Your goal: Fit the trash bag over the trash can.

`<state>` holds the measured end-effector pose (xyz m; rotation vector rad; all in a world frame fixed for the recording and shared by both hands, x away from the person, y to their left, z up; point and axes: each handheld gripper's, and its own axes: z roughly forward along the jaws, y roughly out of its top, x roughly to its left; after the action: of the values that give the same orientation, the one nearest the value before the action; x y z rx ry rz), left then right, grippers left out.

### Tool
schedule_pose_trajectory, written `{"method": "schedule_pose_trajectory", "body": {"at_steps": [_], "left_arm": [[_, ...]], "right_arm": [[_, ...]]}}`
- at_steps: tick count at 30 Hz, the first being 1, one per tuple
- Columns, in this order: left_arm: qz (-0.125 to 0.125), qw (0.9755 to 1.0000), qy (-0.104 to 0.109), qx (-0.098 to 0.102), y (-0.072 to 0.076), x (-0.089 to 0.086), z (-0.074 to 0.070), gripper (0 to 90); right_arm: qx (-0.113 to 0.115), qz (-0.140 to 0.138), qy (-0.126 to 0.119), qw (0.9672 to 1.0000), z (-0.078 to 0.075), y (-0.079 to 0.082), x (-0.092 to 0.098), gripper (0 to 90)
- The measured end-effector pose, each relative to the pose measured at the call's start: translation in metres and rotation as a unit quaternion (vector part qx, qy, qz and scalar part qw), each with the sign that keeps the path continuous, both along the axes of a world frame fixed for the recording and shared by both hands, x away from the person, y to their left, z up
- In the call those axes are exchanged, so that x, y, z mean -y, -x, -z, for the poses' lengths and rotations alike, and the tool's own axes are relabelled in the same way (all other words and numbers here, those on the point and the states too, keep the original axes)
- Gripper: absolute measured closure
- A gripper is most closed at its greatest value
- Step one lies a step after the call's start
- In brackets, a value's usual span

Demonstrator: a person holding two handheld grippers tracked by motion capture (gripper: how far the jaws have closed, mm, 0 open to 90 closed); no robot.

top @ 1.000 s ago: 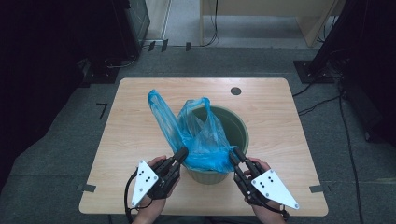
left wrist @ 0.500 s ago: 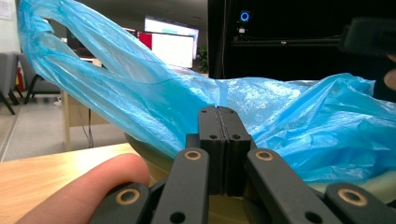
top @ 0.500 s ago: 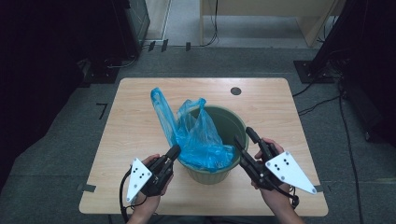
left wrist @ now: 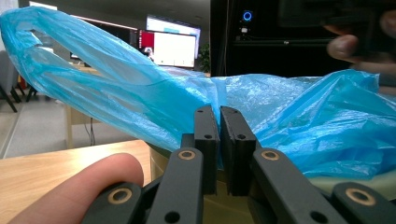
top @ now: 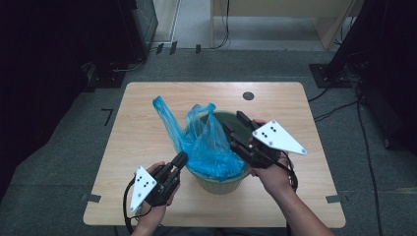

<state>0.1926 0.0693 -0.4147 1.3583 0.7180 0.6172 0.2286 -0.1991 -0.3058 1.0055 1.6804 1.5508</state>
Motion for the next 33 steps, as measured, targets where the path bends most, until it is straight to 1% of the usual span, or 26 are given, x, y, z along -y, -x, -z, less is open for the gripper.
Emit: {"method": "schedule_pose_trajectory", "body": {"at_steps": [1,4,5,6,7,8,10,12,14,17,21,23,25,27,32,33], "left_arm": [[0.0,1.0,0.0,-0.001,0.0,0.0,0.0,85.5],[0.0,1.0,0.0,0.001,0.0,0.0,0.0,85.8],[-0.001,1.0,0.0,0.001,0.0,0.0,0.0,85.8],[-0.002,1.0,-0.003,0.002,0.0,0.0,0.0,85.8],[-0.002,1.0,-0.003,0.002,0.0,0.0,-0.001,85.9],[-0.003,1.0,-0.004,0.003,0.0,0.0,-0.001,86.0],[-0.005,1.0,-0.006,0.003,0.0,0.0,-0.001,86.0],[-0.006,1.0,-0.006,0.004,0.0,0.0,-0.001,86.0],[-0.009,0.9999,-0.007,0.005,0.0,-0.001,-0.001,86.0],[-0.012,0.9999,-0.004,0.005,0.0,-0.003,-0.002,85.9],[-0.015,0.9998,0.002,0.008,0.004,-0.005,-0.007,86.2],[-0.013,0.9998,0.006,0.013,0.008,-0.003,-0.01,86.3],[-0.005,0.9998,0.007,0.018,0.014,0.003,-0.011,86.4],[0.004,0.9995,-0.005,0.03,0.02,0.013,-0.012,86.4],[0.022,0.9986,-0.01,0.048,0.027,0.032,-0.02,86.3],[0.025,0.9985,-0.007,0.048,0.027,0.036,-0.022,86.3]], "right_arm": [[-0.011,-0.004,0.002,0.9999,-0.001,-0.005,-0.002,53.6],[-0.045,-0.001,0.001,0.999,-0.005,-0.018,-0.008,51.3],[-0.054,0.0,-0.001,0.9986,-0.005,-0.023,-0.009,50.3],[-0.057,0.003,-0.005,0.9984,-0.005,-0.027,-0.011,47.1],[-0.055,0.009,-0.007,0.9984,-0.005,-0.031,-0.013,44.1],[-0.053,0.015,-0.008,0.9984,-0.005,-0.034,-0.015,43.3],[-0.044,0.028,-0.008,0.9986,-0.003,-0.042,-0.018,39.5],[-0.035,0.04,-0.014,0.9985,0.0,-0.048,-0.021,35.8],[-0.035,0.045,-0.017,0.9982,0.003,-0.052,-0.023,35.9],[-0.041,0.041,-0.017,0.9982,0.005,-0.054,-0.024,37.4],[-0.033,0.033,-0.02,0.9987,0.002,-0.046,-0.022,37.6],[-0.028,0.03,-0.015,0.999,0.0,-0.039,-0.019,37.6],[-0.017,0.026,-0.005,0.9995,-0.001,-0.029,-0.015,37.5],[-0.005,0.023,0.001,0.9997,-0.002,-0.016,-0.009,37.5],[0.015,0.01,-0.005,0.9998,0.0,0.011,0.004,38.6],[0.015,0.009,-0.007,0.9998,0.0,0.014,0.005,38.7]]}}
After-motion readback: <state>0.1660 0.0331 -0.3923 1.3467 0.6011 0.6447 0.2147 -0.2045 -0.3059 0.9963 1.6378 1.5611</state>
